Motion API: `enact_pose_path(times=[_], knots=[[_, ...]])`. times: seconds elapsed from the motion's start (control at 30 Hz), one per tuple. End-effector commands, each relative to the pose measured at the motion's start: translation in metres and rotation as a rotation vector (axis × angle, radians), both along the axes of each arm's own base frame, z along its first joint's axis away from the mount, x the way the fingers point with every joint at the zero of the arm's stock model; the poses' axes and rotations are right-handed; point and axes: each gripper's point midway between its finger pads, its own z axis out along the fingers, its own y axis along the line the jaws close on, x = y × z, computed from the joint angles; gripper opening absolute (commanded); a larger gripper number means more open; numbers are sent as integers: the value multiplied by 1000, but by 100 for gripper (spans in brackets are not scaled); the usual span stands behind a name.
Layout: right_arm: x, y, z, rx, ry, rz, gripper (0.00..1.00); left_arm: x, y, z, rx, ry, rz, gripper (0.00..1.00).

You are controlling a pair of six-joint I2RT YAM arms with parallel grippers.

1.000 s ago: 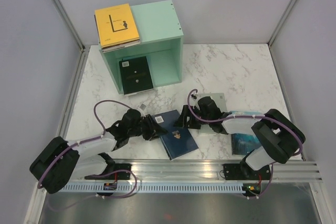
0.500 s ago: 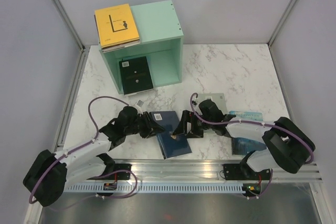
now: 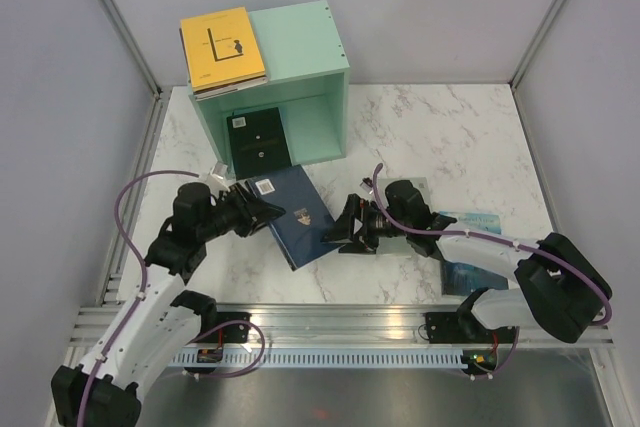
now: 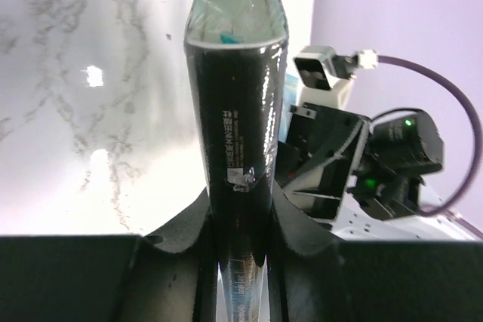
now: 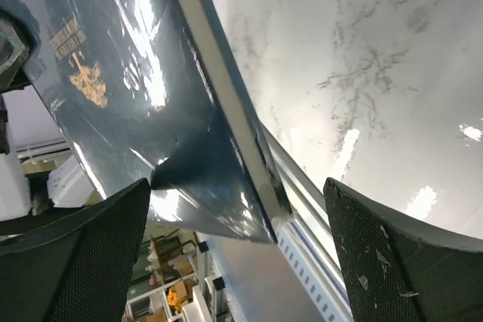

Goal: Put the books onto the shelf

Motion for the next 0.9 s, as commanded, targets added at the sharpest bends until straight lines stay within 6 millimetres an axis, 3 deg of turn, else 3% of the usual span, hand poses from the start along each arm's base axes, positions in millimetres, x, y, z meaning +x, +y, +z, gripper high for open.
enact_pose_path(times=[0.0,0.2,0.4,0.6,0.63,0.73,0.77,0.83,0.87], knots=[[7,15,33,115,-34,20,98,-11,-13,76,-115,-192,-122,2],[11,23,59,204,-43,20,96,-15,-13,94,-206,-205,-141,2],[10,27,90,324,-61,34,79,-15,-6,98,-352,-193,-142,2],[9,29,112,371,-89,46,40,-14,-2,90,-345,-181,-163,2],[9,28,114,373,-92,46,26,-14,-2,82,-333,-149,-160,2],[8,28,116,376,-96,50,0,-9,-1,71,-262,-136,-162,3],[8,28,117,378,-98,51,0,-9,1,56,-233,-59,-142,14],[11,28,118,374,-107,42,0,-6,5,55,-149,-83,-146,32],[13,29,119,371,-115,38,0,-6,11,40,-93,-1,-104,39]])
